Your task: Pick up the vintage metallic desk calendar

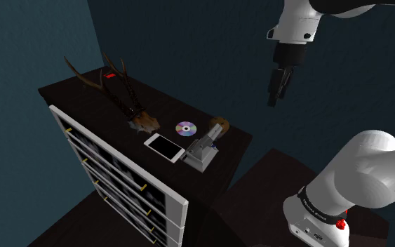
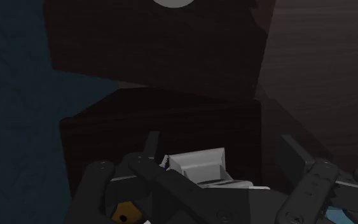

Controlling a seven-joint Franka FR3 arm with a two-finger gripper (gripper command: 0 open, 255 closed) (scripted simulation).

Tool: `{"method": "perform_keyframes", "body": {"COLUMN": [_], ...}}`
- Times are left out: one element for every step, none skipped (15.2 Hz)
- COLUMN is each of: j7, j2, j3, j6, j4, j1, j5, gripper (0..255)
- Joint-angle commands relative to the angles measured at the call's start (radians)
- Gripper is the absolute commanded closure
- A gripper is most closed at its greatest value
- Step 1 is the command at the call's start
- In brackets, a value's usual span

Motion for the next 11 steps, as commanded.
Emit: {"method": "perform_keyframes", "body": {"j7": [0.0, 0.061, 0.121, 0.181, 0.239, 0.298, 0.356, 0.413, 0.47, 0.527, 0.583], "j2": [0.0, -0.014, -0.026, -0.036, -0.044, -0.049, -0.051, -0.05, -0.045, -0.037, -0.026], "j3": [0.0, 0.021, 0.044, 0.068, 0.093, 0.119, 0.146, 0.174, 0.203, 0.233, 0.264], "j6": [0.0, 0.037, 0.076, 0.116, 0.158, 0.202, 0.247, 0.294, 0.342, 0.392, 0.444], "j4": [0.0, -0.033, -0.065, -0.095, -0.123, -0.15, -0.174, -0.197, -0.217, -0.234, -0.249], "j1": [0.0, -0.009, -0.018, -0.027, -0.035, -0.042, -0.048, -0.054, -0.06, -0.066, -0.072], "j5": [0.0, 0.03, 0.06, 0.09, 0.12, 0.15, 0.18, 0.21, 0.239, 0.268, 0.297], "gripper": [0, 0, 0, 0, 0, 0, 0, 0, 0, 0, 0]}}
